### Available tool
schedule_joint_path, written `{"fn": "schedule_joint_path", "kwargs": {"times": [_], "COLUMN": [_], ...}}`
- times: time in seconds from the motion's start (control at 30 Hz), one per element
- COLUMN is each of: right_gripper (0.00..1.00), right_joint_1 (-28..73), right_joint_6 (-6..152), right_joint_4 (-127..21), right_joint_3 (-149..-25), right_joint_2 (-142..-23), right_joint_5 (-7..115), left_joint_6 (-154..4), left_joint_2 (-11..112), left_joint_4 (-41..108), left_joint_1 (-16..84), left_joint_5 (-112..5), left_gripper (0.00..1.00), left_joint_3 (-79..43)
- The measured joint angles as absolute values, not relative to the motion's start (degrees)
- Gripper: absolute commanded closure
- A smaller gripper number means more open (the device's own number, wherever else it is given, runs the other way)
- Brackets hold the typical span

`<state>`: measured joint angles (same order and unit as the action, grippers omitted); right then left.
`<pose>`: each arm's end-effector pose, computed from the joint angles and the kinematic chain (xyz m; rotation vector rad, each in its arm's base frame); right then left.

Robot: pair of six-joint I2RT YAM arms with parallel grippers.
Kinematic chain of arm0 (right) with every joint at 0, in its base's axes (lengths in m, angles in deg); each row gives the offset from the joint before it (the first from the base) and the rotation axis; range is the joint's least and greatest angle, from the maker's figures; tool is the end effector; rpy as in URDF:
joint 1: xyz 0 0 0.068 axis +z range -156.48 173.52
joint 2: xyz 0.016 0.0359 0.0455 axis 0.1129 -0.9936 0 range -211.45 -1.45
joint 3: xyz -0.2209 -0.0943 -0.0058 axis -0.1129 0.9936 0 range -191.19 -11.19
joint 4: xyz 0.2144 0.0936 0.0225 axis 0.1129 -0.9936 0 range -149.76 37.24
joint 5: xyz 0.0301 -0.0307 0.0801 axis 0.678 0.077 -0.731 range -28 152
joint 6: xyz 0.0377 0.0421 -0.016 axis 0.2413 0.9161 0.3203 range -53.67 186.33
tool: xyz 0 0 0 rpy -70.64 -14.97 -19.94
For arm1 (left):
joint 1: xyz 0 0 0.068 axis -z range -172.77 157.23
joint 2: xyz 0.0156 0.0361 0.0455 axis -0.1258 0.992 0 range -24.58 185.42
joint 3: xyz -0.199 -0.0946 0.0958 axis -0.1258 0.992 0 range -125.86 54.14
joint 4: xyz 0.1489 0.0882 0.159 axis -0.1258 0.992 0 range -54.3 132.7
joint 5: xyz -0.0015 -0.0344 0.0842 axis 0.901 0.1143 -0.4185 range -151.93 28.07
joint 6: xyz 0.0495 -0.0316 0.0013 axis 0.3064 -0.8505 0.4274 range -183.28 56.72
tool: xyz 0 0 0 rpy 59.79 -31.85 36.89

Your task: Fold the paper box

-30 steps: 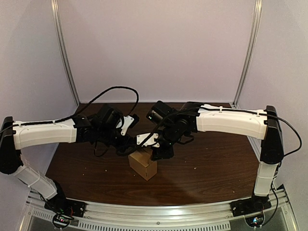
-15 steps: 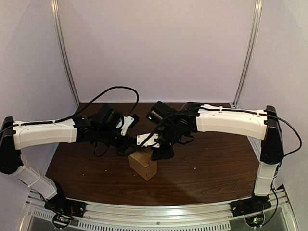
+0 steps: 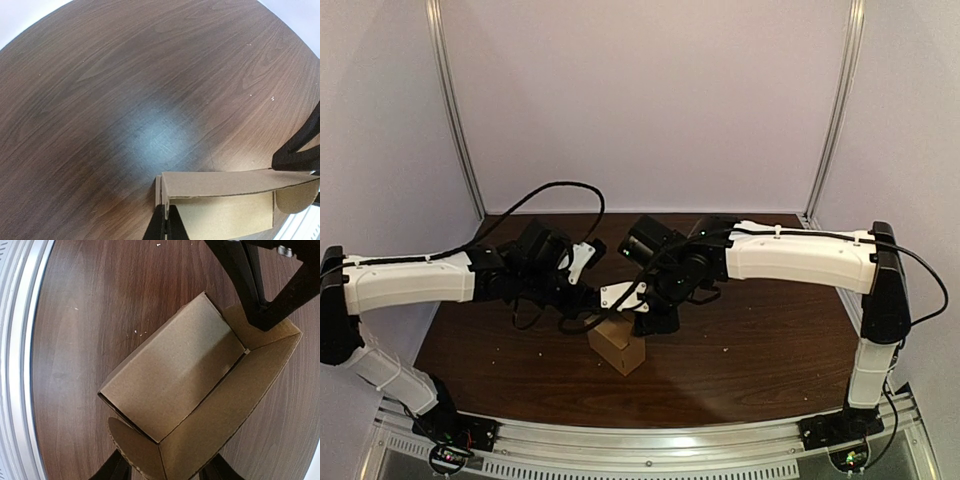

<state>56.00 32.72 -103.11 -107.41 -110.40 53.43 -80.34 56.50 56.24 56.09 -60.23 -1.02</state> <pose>0.1661 0.3327 0.2386 -2.0412 1.7698 0.3574 0.1870 -0.2161 0.2157 0.6882 2.3622 -0.5651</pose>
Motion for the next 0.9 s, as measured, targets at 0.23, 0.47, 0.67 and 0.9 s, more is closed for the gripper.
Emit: {"fn": "schedule_joint_path", "kwargs": {"times": [0.23, 0.47, 0.67, 0.9], "right_gripper": [0.56, 0.56, 0.56, 0.56], "right_joint_1": [56.15, 56.15, 56.17, 56.15], "right_joint_6": [33.97, 34.71, 34.52, 33.29], "right_joint_4": [-103.37, -103.66, -103.83, -104.46], "right_joint_3": [-108.07, -109.18, -109.18, -109.18], "right_joint_2": [-110.42, -110.57, -110.66, -110.66], "right_joint_5": [54.58, 54.61, 54.56, 54.17], "left_joint_6": [-80.34, -80.23, -80.12, -80.12], "left_joint_2": [56.30, 56.72, 56.87, 56.89], "left_joint_4": [55.58, 57.22, 57.29, 57.29], "left_joint_1": [56.09, 56.09, 56.09, 56.09], "left_joint_5": [-60.23, -60.21, -60.17, -60.01], "left_gripper": [1.00, 1.00, 1.00, 1.00], "left_joint_3": [-0.58, -1.74, -1.89, -1.91]}}
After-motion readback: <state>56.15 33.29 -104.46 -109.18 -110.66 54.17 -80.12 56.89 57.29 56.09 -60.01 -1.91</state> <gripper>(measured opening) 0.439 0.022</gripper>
